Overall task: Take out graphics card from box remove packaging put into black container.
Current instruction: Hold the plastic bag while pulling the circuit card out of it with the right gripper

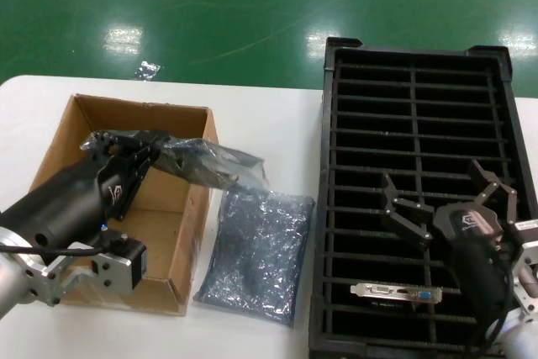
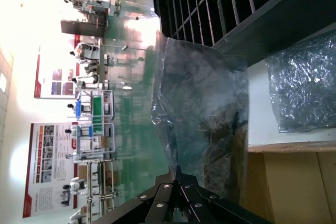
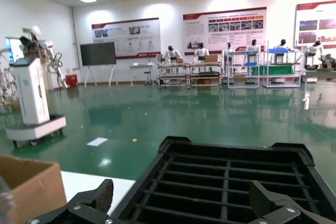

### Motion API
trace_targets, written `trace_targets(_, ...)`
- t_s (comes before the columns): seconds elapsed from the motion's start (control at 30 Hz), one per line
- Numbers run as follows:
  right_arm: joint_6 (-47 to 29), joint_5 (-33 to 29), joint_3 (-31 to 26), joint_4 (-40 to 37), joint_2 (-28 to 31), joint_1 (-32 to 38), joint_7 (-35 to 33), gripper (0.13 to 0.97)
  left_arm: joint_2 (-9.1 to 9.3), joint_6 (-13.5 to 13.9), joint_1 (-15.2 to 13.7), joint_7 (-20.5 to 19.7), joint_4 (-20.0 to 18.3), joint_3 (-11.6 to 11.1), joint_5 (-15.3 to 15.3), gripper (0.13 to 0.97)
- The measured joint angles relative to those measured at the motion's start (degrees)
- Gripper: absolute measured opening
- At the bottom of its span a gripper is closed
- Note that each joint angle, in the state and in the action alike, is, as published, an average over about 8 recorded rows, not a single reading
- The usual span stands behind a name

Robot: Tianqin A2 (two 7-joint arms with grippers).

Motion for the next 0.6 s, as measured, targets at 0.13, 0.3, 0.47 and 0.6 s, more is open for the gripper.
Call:
trace_targets(0.13, 0.0, -0.8, 0.2, -1.2, -0.2, 0.5, -1.7, 0.894, 0.00, 0.0, 0.0, 0.0, 0.0, 0.0, 0.0, 0.139)
trace_targets(0.3, -0.3, -2.2, -0.4, -1.8, 0.2, 0.6, -3.6, 0.830, 0.00, 0.0, 0.0, 0.0, 0.0, 0.0, 0.0, 0.139)
trace_targets(0.47, -1.7, -3.1, -1.8, -1.1, 1.3, 0.0, -4.8, 0.747, 0.00, 0.0, 0.0, 0.0, 0.0, 0.0, 0.0, 0.139)
trace_targets(0.6, -3.7, -3.1, -2.8, -0.2, 2.4, -0.7, -5.7, 0.664, 0.00, 0.0, 0.0, 0.0, 0.0, 0.0, 0.0, 0.139)
